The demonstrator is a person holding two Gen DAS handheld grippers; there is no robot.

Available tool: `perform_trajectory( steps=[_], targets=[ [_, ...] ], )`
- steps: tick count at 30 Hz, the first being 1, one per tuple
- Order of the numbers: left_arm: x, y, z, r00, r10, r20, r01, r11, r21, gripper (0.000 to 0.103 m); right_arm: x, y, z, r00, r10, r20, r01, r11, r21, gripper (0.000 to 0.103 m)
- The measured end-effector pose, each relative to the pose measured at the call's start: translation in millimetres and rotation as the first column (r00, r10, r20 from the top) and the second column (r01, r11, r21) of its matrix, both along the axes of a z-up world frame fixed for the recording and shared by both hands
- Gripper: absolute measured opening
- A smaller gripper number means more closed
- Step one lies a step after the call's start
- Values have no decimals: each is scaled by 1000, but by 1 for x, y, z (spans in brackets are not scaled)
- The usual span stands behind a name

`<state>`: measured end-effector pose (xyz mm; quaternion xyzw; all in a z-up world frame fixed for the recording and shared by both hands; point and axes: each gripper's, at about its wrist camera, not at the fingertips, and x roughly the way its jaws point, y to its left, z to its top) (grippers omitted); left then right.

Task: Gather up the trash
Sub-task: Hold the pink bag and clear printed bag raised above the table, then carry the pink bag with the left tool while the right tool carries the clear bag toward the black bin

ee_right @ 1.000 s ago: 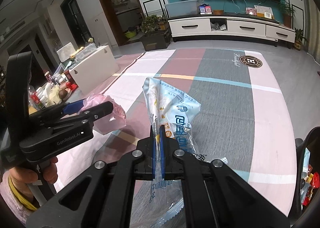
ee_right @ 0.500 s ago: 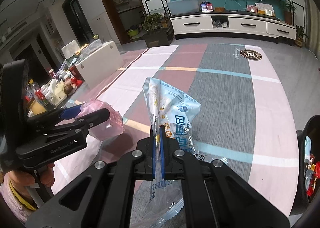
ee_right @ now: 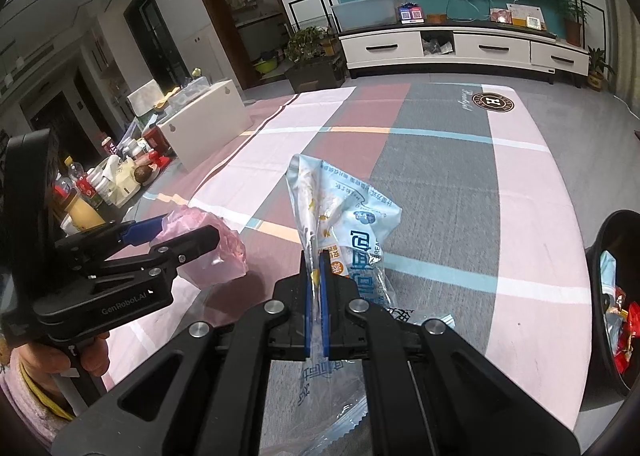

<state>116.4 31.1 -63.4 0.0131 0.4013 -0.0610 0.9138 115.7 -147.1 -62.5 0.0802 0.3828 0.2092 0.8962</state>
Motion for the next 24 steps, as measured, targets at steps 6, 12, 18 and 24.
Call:
perform_trajectory(
  steps=[6,12,18,24],
  targets=[
    [-9,-9,2,1000,-18,-2,18,1000,3,58,-9,-7,2,1000,-10,3,10,1000,12,5],
    [-16,-21,4,999,-45,-1,45,999,9,58,-18,-17,4,1000,-28,10,27,999,33,5],
    [-21,-34,7,997,-78,1,78,997,13,58,-25,-29,6,999,-48,19,47,998,49,5],
    [-25,-49,10,994,-108,5,108,994,22,58,-31,-42,6,997,-72,25,70,996,63,5]
  ],
)
